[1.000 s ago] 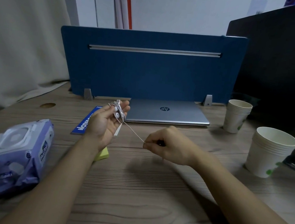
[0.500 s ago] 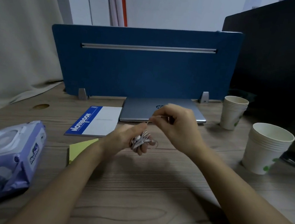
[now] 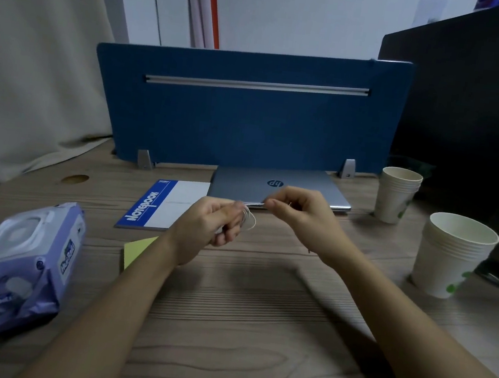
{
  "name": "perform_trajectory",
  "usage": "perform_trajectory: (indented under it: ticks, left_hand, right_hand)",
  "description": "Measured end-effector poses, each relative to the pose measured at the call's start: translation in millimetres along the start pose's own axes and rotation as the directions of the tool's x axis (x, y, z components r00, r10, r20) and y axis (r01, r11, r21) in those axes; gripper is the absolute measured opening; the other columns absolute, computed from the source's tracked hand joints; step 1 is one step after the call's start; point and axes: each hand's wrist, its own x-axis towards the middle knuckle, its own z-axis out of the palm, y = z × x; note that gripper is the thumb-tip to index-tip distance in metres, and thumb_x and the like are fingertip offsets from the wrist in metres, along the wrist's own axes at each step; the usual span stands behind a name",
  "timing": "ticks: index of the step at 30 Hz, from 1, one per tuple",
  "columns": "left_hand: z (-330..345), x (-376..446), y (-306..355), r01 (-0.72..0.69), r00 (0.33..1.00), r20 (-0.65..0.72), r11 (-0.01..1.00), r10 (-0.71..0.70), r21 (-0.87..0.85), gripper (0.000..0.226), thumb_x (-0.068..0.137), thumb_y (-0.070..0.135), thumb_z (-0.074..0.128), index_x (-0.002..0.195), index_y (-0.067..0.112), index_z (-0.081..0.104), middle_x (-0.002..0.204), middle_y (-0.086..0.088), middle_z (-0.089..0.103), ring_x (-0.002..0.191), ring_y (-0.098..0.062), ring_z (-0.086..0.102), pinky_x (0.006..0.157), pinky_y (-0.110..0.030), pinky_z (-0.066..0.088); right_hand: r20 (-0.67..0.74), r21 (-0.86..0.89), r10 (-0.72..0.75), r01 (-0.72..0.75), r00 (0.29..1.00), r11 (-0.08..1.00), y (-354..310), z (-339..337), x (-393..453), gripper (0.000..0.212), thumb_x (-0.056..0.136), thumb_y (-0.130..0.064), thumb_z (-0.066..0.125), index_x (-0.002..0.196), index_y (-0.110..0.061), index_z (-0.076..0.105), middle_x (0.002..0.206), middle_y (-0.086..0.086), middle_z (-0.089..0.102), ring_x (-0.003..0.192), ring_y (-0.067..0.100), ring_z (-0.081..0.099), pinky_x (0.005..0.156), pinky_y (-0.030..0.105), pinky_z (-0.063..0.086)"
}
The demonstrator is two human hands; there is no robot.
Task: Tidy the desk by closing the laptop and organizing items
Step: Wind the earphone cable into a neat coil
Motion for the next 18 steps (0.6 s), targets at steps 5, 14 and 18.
perform_trajectory:
  ticks: [5,14,18]
  left_hand:
    - [1,0,1,-0.070,0.996,-0.057,0.995,0.066,-0.075,0.040,0.096,0.036,0.047,0.063,0.015,0.051,0.056,0.000,0.045,0.045,-0.006,0.037,0.043,-0.015,0.030]
    - [9,3,-2,-0.078,0.996,-0.046,0.994,0.075,-0.080,0.039,0.096,0.034,0.050,0.065,0.011,0.050,0.056,-0.002,0.042,0.040,-0.009,0.034,0.039,-0.017,0.028]
    - [10,4,-3,-0.071,0.997,-0.047,0.994,0.067,-0.085,0.039,0.096,0.034,0.050,0.065,0.011,0.050,0.055,0.001,0.041,0.041,-0.010,0.035,0.040,-0.018,0.029]
  right_hand:
    - [0.126,0.112,0.040,-0.054,0.991,0.992,-6,2,-4,0.016,0.092,-0.029,0.065,0.088,-0.016,0.074,0.066,-0.013,0.065,0.065,-0.006,0.054,0.062,0.011,0.040]
    - [0.199,0.205,0.066,-0.107,0.978,0.973,-7,3,-7,0.021,0.099,-0.019,0.055,0.085,-0.010,0.068,0.063,-0.001,0.052,0.054,0.011,0.043,0.051,0.025,0.034]
    - [0.217,0.221,0.076,-0.124,0.973,0.967,-7,4,-6,0.020,0.097,-0.005,0.052,0.093,-0.012,0.071,0.068,-0.004,0.060,0.050,0.006,0.039,0.047,0.022,0.030]
